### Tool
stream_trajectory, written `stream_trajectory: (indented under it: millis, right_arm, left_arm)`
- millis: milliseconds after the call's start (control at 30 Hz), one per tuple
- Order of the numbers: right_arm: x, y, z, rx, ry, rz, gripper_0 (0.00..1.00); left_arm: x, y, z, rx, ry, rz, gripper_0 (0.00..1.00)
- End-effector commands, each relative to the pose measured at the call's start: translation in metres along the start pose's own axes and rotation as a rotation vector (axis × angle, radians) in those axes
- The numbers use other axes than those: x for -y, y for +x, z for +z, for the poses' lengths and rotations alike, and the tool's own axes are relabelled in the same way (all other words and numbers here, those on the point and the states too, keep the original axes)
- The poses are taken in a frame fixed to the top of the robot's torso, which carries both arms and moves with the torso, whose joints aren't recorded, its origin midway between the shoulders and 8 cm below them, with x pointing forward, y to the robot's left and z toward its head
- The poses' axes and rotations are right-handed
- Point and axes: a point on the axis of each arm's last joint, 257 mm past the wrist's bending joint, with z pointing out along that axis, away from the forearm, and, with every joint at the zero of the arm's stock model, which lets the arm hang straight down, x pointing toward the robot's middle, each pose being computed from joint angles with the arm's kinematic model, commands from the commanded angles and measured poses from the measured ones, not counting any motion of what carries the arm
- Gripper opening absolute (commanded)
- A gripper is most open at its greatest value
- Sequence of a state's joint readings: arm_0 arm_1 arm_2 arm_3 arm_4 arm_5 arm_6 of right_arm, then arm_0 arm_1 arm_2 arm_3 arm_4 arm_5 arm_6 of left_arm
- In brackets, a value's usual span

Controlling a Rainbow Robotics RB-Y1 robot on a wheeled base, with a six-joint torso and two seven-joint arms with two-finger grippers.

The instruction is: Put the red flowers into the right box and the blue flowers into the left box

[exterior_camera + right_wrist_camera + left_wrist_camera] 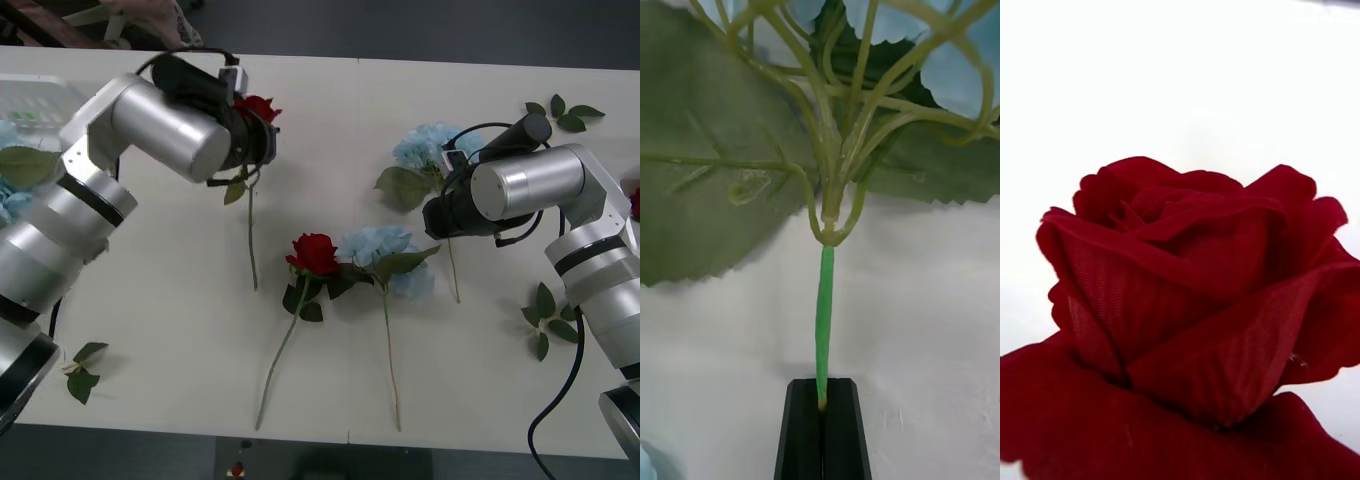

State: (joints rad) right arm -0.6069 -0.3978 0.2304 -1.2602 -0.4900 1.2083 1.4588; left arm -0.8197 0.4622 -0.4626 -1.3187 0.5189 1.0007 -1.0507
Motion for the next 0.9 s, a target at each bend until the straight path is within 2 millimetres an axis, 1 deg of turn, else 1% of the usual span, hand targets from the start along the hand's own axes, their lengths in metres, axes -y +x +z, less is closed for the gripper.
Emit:
stream_trajectory:
  millis: [33, 67, 100, 133, 167, 200, 233, 267, 333, 367, 400, 433, 467, 500, 533, 567, 600, 667, 700, 767, 900]
  right_arm:
    - [-0.002, -0.022, -0.01, 0.043, 0.0, 0.053, 0.0]
    - [-0.001, -0.022, -0.01, 0.044, 0.002, 0.048, 0.0]
    - [0.0, -0.023, -0.011, 0.047, 0.005, 0.046, 0.06]
    - [0.002, -0.025, -0.013, 0.053, 0.01, 0.039, 0.32]
    - [0.003, -0.027, -0.014, 0.057, 0.015, 0.033, 0.64]
    - [0.004, -0.029, -0.016, 0.063, 0.018, 0.029, 0.84]
    - [0.004, -0.031, -0.018, 0.07, 0.019, 0.022, 0.94]
    - [0.005, -0.033, -0.02, 0.076, 0.02, 0.018, 0.97]
    - [0.005, -0.038, -0.025, 0.089, 0.021, 0.002, 0.98]
    - [0.007, -0.039, -0.026, 0.09, 0.022, -0.001, 0.98]
    - [0.007, -0.04, -0.029, 0.09, 0.021, -0.005, 0.98]
    - [0.007, -0.043, -0.035, 0.094, 0.023, -0.018, 0.98]
    - [0.007, -0.044, -0.04, 0.095, 0.021, -0.025, 0.98]
    - [0.007, -0.045, -0.043, 0.092, 0.021, -0.031, 0.98]
    - [0.006, -0.046, -0.054, 0.088, 0.01, -0.038, 0.98]
    - [0.005, -0.046, -0.058, 0.085, 0.003, -0.042, 0.98]
    - [0.003, -0.046, -0.07, 0.077, -0.013, -0.05, 0.98]
    - [0.002, -0.047, -0.082, 0.072, -0.026, -0.06, 0.98]
    - [0.003, -0.047, -0.093, 0.065, -0.038, -0.067, 0.98]
    - [0.003, -0.049, -0.11, 0.065, -0.061, -0.095, 0.98]
    - [0.006, -0.052, -0.144, 0.074, -0.146, -0.162, 0.98]
  left_arm:
    - [0.002, -0.048, -0.055, 0.036, 0.055, 0.026, 0.0]
    - [0.007, -0.052, -0.065, 0.033, 0.074, 0.022, 0.0]
    - [0.012, -0.054, -0.074, 0.026, 0.093, 0.017, 0.0]
    - [0.02, -0.057, -0.084, 0.025, 0.114, 0.021, 0.0]
    - [0.027, -0.059, -0.092, 0.024, 0.136, 0.024, 0.0]
    - [0.034, -0.061, -0.1, 0.027, 0.162, 0.026, 0.0]
    - [0.044, -0.065, -0.113, 0.037, 0.198, 0.025, 0.0]
    - [0.052, -0.067, -0.12, 0.044, 0.222, 0.028, 0.0]
    - [0.077, -0.071, -0.135, 0.066, 0.287, 0.038, 0.0]
    - [0.085, -0.072, -0.137, 0.071, 0.304, 0.041, 0.0]
    - [0.096, -0.073, -0.142, 0.083, 0.328, 0.046, 0.0]
    - [0.119, -0.076, -0.147, 0.106, 0.38, 0.041, 0.0]
    - [0.132, -0.077, -0.149, 0.114, 0.41, 0.039, 0.0]
    - [0.141, -0.077, -0.151, 0.12, 0.431, 0.036, 0.0]
    - [0.161, -0.079, -0.155, 0.137, 0.472, 0.031, 0.0]
    - [0.168, -0.08, -0.157, 0.145, 0.49, 0.027, 0.0]
    - [0.186, -0.081, -0.161, 0.158, 0.529, 0.021, 0.0]
    - [0.201, -0.083, -0.165, 0.172, 0.565, 0.013, 0.0]
    - [0.211, -0.084, -0.168, 0.18, 0.595, -0.005, 0.0]
    - [0.224, -0.087, -0.172, 0.197, 0.625, -0.014, 0.0]
    - [0.254, -0.103, -0.19, 0.26, 0.708, -0.046, 0.0]
